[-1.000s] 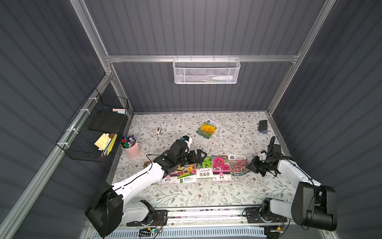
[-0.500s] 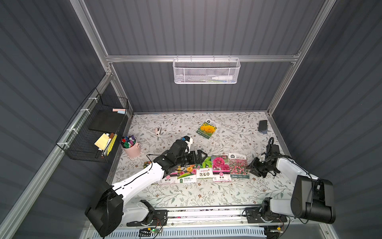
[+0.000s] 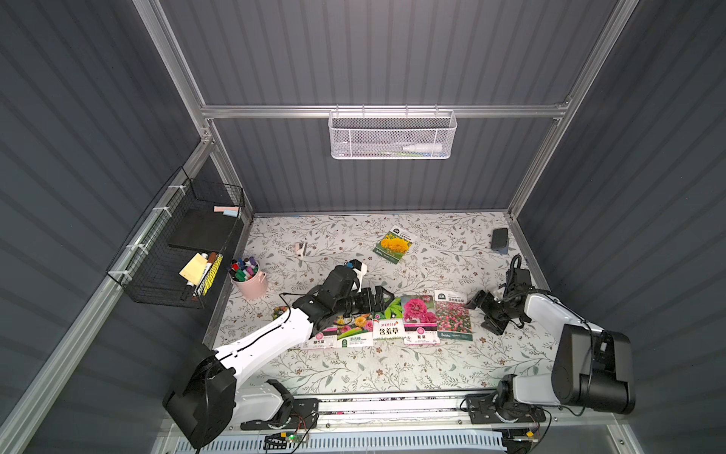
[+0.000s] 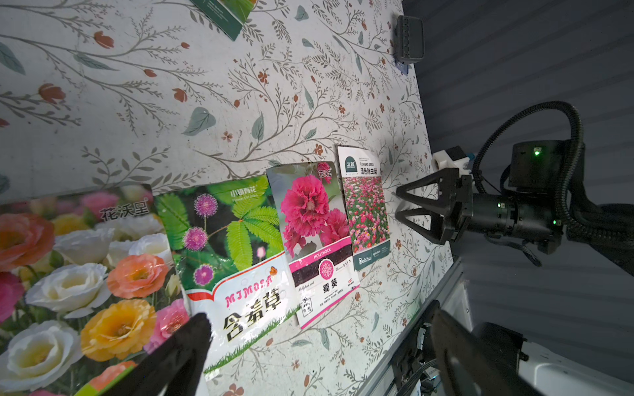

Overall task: Arrange the seed packets in a row
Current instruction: Place the seed packet at the center of the board, then adjust the seed packet at the center of the board.

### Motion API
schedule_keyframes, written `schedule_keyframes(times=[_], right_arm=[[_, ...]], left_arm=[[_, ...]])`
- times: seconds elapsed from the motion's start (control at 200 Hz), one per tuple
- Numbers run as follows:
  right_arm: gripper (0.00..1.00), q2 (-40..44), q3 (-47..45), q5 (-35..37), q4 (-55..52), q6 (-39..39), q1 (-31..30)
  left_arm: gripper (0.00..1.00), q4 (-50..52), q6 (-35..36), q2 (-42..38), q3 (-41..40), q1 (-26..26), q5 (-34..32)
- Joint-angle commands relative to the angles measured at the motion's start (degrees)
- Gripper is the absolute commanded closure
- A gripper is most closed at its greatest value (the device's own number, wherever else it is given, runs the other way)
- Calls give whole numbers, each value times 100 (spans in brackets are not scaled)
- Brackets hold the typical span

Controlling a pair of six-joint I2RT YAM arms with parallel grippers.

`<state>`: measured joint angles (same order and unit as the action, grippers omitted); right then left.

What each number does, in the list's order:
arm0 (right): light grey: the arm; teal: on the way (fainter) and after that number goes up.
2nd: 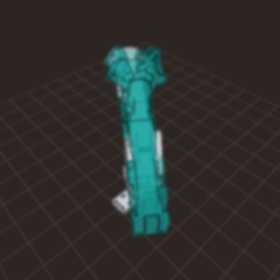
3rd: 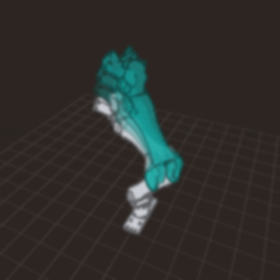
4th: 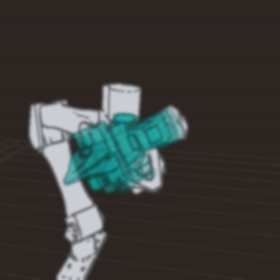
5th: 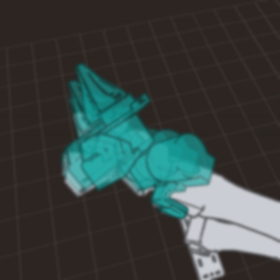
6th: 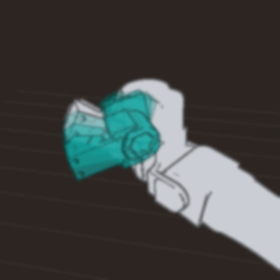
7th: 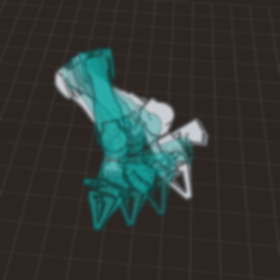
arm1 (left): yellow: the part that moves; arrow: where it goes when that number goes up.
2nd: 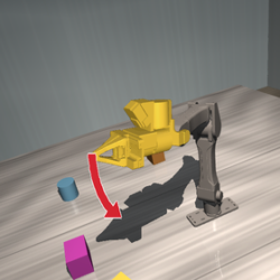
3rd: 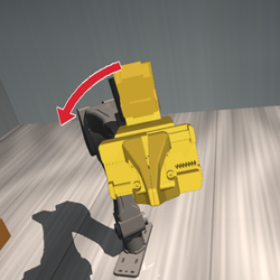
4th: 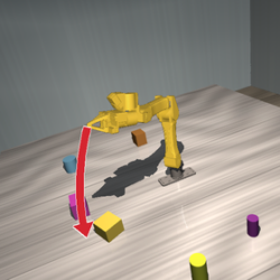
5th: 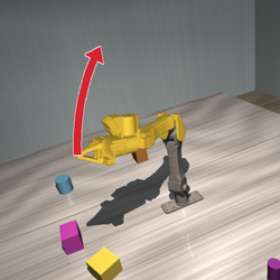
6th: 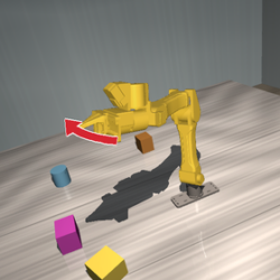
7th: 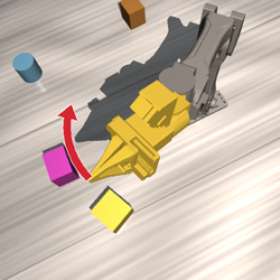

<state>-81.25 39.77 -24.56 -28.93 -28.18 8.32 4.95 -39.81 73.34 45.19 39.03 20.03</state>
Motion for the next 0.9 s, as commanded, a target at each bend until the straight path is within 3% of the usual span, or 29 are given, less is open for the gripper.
schedule_keyframes(times=[0.0,0.39,0.895], right_arm=[[13,-386,263,-307,495,-234,20],[12,-1411,855,-645,1272,-598,-120],[12,-1854,1133,-1036,1636,-636,-263]], left_arm=[[1,0,35,75,115,17,101],[1,110,138,167,169,17,89],[0,91,131,459,269,17,124]])
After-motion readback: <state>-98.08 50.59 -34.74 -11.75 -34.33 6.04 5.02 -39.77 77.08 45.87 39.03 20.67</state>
